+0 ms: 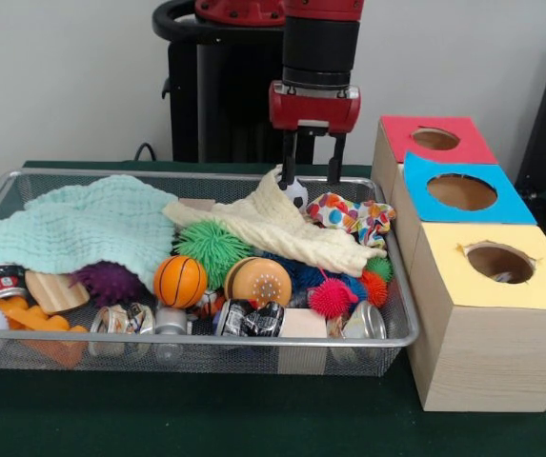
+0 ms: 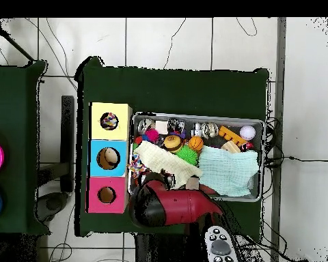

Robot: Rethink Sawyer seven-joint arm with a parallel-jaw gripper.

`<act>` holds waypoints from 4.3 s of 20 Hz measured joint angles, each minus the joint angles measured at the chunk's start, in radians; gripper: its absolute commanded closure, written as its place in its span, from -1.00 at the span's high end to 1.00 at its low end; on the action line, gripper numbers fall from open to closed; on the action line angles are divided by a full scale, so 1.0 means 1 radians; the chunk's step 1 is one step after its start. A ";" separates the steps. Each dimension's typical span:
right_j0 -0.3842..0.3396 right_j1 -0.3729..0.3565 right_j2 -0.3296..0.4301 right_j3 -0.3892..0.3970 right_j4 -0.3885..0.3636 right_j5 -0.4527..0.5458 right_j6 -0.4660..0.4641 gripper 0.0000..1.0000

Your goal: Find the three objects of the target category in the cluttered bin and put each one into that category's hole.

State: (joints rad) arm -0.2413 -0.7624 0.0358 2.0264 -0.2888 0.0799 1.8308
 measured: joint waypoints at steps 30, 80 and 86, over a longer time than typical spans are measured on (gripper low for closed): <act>0.056 0.109 -0.054 -0.001 0.000 -0.122 0.000 1.00; 0.040 -0.051 -0.057 0.127 0.015 -0.126 0.000 -1.00; 0.042 -0.080 -0.057 0.128 0.027 -0.116 0.000 -1.00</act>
State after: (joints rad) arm -0.1998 -0.8420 -0.0209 2.1542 -0.2619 -0.0364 1.8308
